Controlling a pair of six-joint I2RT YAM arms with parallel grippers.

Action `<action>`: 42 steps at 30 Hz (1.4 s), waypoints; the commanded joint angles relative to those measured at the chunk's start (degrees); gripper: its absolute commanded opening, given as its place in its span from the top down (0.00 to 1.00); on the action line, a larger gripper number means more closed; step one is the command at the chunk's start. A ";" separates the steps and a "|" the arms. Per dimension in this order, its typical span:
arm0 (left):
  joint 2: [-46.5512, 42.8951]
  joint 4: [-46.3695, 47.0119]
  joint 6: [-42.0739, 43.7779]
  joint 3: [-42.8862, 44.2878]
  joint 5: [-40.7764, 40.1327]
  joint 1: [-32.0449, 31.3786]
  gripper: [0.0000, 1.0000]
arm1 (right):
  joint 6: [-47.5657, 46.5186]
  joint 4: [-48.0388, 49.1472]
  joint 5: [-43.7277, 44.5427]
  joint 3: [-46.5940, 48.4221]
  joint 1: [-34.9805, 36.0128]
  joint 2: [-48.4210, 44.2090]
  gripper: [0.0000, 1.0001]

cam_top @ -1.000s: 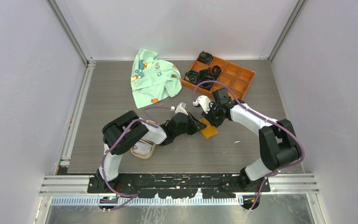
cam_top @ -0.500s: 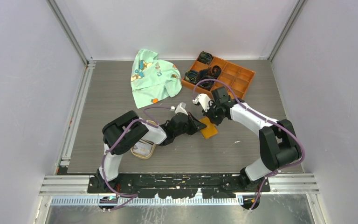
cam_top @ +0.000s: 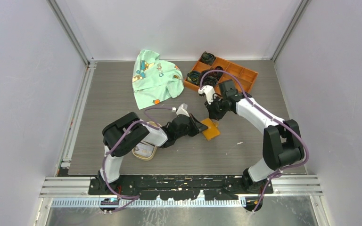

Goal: Put the credit cards into the card holder
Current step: Close the card holder at the center of the board.

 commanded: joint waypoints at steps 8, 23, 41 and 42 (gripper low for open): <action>-0.24 -7.80 4.60 -2.04 -2.28 -0.14 1.00 | -4.62 -0.47 3.49 -2.53 -0.83 -3.63 0.60; 0.61 -7.88 4.69 -1.17 -1.37 -0.14 1.00 | -3.86 -1.31 9.06 0.63 2.80 3.79 0.55; 0.23 -7.53 5.23 -1.43 -1.15 -0.02 1.00 | -2.85 -0.82 5.26 1.98 0.49 0.69 0.99; 0.19 -7.59 5.38 -1.37 -1.14 -0.05 1.00 | -2.91 -1.08 3.83 2.24 0.13 0.33 0.99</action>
